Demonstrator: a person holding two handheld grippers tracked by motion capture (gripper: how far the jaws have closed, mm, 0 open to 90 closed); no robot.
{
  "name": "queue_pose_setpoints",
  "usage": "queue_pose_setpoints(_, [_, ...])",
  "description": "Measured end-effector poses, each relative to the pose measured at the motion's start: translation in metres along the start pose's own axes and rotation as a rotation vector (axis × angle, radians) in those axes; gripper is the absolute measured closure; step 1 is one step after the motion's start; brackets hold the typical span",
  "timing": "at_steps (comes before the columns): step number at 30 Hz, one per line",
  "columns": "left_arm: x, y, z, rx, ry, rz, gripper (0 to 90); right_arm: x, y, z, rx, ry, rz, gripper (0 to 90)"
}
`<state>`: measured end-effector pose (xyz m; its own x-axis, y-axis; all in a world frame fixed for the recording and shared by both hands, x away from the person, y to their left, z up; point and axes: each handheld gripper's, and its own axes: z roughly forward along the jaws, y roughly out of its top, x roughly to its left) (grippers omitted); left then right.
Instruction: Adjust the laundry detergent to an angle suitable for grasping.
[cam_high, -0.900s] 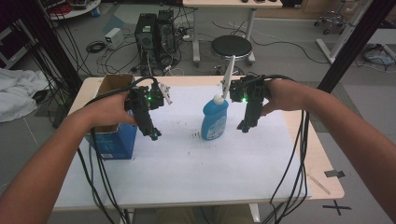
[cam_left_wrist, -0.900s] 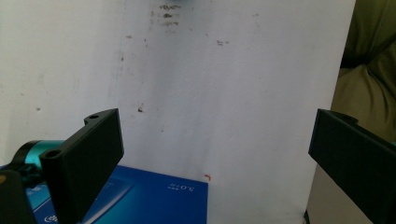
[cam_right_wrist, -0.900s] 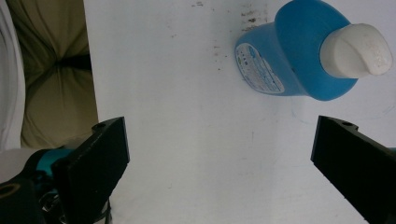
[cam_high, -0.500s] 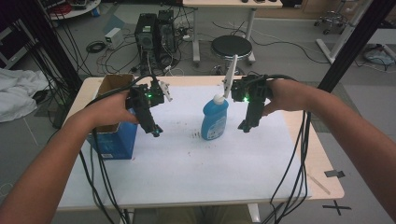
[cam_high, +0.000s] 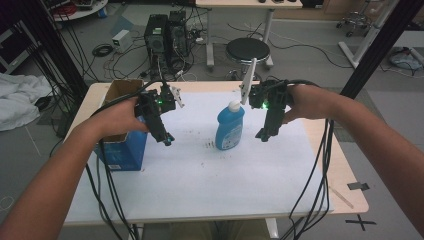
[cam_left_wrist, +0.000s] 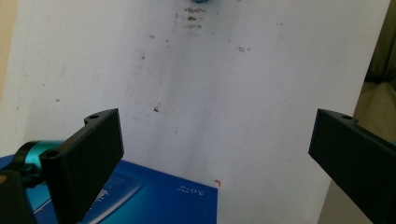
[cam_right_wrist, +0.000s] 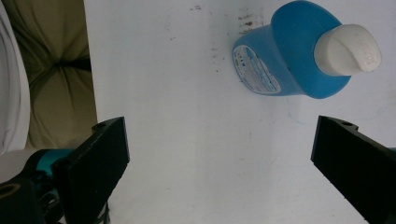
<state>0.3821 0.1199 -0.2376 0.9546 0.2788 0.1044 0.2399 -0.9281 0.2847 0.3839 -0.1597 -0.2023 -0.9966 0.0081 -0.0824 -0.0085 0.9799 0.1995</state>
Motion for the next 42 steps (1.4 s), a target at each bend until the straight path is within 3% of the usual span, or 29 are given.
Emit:
queue_pose_setpoints(12, [0.005, 0.004, 0.003, -0.059, 0.039, -0.045, 3.1, 0.0, -0.003, -0.002, -0.004, -0.003, 0.007, 3.3])
queue_pose_setpoints(23, [0.009, -0.006, 0.014, -0.114, 0.056, -0.102, 3.1, -0.001, -0.004, -0.002, -0.004, -0.005, 0.01, 3.3])
queue_pose_setpoints(32, [0.005, -0.013, 0.021, -0.213, 0.121, -0.172, 3.1, 0.002, -0.003, -0.002, -0.004, -0.012, 0.006, 3.3])
queue_pose_setpoints(33, [0.004, -0.014, 0.024, -0.251, 0.141, -0.189, 3.1, 0.002, -0.003, -0.002, 0.0, -0.013, 0.002, 3.3])
queue_pose_setpoints(38, [0.001, -0.017, 0.03, -0.339, 0.197, -0.229, 3.1, 0.005, -0.003, -0.004, -0.008, -0.015, -0.004, 3.3])
queue_pose_setpoints(42, [0.0, -0.019, 0.039, -0.413, 0.201, -0.279, 3.1, 0.004, -0.003, -0.003, -0.004, -0.014, 0.001, 3.3])
